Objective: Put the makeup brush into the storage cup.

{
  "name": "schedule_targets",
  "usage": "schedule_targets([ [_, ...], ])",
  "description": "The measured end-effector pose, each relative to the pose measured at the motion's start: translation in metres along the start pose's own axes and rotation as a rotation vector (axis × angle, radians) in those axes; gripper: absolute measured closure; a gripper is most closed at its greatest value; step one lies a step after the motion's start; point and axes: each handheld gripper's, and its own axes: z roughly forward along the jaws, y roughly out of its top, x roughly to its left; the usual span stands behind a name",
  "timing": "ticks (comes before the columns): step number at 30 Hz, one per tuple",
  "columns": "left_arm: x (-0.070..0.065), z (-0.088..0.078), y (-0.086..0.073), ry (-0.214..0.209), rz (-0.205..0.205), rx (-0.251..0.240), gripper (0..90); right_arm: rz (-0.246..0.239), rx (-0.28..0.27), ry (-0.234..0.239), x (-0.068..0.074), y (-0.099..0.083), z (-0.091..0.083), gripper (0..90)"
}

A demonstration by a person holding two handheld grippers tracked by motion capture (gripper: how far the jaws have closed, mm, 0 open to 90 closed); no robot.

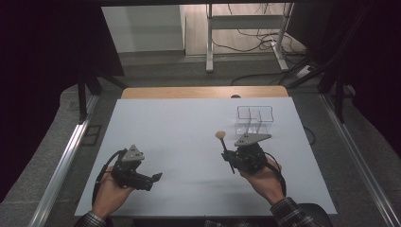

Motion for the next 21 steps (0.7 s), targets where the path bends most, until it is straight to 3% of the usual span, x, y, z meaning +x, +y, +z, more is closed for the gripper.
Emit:
schedule_targets([
  [21, 0.013, -0.013, -0.022, 0.005, -0.055, 0.014, 0.0, 0.054, -0.032, -0.047, -0.027, -0.006, -0.02, 83.1],
])
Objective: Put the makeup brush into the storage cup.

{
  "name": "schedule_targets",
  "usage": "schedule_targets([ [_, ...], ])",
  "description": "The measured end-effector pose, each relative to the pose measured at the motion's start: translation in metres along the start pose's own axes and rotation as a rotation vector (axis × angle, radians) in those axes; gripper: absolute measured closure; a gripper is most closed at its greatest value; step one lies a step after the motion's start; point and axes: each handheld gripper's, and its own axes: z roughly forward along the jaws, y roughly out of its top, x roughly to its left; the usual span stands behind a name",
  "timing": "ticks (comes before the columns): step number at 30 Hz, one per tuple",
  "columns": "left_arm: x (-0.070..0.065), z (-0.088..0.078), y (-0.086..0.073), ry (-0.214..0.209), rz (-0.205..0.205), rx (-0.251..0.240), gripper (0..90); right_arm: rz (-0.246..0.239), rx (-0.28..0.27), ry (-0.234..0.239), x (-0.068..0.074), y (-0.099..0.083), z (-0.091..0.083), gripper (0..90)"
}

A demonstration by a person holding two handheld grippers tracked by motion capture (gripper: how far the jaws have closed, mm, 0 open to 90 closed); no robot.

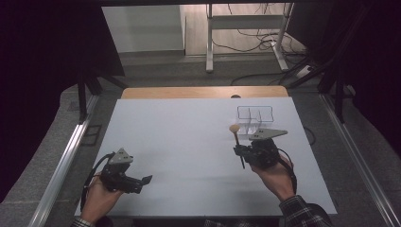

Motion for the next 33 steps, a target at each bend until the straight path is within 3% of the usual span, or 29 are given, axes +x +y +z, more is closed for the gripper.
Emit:
schedule_targets([
  [18, 0.005, -0.004, -0.01, 0.032, -0.006, 0.014, 0.0, 0.035, -0.021, -0.069, -0.025, -0.005, -0.018, 83.1],
  [33, 0.014, -0.006, -0.016, 0.034, -0.049, 0.006, 0.0, 0.084, -0.056, -0.128, -0.051, -0.011, -0.036, 83.1],
])
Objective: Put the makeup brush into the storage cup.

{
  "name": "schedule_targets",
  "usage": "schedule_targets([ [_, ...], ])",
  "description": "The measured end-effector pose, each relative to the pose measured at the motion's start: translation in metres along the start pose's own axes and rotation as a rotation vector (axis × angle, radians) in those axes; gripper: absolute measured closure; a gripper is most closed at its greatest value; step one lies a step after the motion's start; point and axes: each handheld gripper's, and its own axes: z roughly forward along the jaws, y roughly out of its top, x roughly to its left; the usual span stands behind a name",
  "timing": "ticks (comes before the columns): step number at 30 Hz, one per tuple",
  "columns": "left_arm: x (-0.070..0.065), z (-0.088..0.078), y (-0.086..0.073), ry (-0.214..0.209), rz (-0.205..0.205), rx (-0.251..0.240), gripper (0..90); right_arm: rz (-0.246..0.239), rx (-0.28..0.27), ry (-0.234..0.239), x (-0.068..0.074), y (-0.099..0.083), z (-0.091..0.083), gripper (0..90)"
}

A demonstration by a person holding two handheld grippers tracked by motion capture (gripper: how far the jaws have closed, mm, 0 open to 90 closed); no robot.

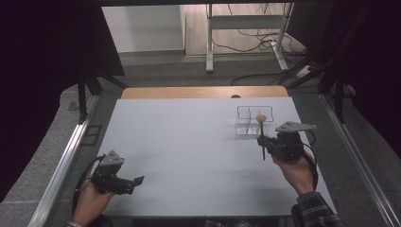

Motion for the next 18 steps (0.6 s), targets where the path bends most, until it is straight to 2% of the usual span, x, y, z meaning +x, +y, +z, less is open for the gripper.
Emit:
schedule_targets([
  [14, -0.002, 0.002, 0.002, 0.007, 0.019, 0.015, 0.0, 0.054, -0.029, -0.059, -0.026, -0.003, -0.012, 83.1],
  [18, -0.001, 0.002, 0.002, 0.008, 0.013, 0.014, 0.0, 0.068, -0.033, -0.068, -0.032, -0.004, -0.013, 83.1],
])
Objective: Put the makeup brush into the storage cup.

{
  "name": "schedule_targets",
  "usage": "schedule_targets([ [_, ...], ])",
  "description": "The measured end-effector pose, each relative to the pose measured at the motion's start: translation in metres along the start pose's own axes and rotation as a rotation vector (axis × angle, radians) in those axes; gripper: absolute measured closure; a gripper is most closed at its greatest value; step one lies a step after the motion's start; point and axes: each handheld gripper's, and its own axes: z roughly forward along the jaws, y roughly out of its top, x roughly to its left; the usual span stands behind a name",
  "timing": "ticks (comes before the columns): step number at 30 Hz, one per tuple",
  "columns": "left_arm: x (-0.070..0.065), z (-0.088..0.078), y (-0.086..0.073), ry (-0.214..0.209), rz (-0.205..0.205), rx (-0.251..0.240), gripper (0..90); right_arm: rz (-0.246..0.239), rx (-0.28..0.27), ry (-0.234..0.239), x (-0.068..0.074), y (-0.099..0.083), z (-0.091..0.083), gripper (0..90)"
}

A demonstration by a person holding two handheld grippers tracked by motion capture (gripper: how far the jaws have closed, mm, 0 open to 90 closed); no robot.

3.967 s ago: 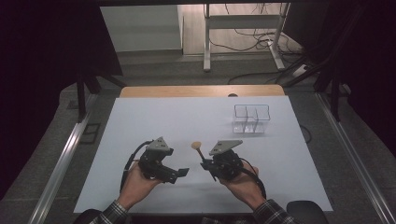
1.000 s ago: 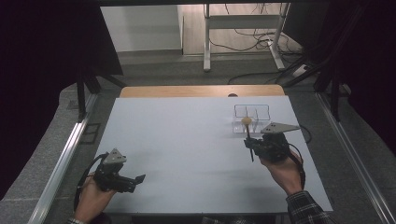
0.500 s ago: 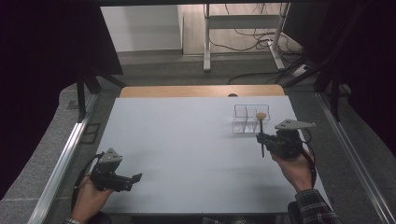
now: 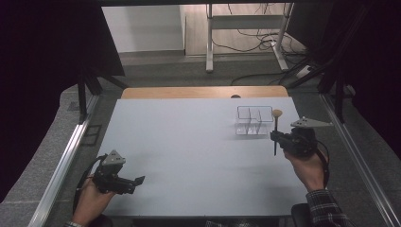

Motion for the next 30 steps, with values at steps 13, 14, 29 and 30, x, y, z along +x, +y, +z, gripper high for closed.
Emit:
schedule_targets([
  [13, 0.0, -0.002, 0.001, 0.002, -0.009, -0.015, 0.0, 0.034, -0.001, -0.008, -0.016, 0.005, 0.009, 83.0],
  [14, 0.0, -0.002, 0.001, 0.003, -0.009, -0.017, 0.0, 0.038, -0.003, -0.009, -0.017, 0.006, 0.01, 83.0],
  [29, 0.001, -0.002, 0.001, 0.011, -0.006, -0.03, 0.0, 0.045, -0.029, -0.035, -0.028, 0.023, 0.02, 83.1],
  [30, 0.001, -0.002, 0.001, 0.011, -0.008, -0.028, 0.0, 0.047, -0.031, -0.036, -0.029, 0.024, 0.021, 83.1],
])
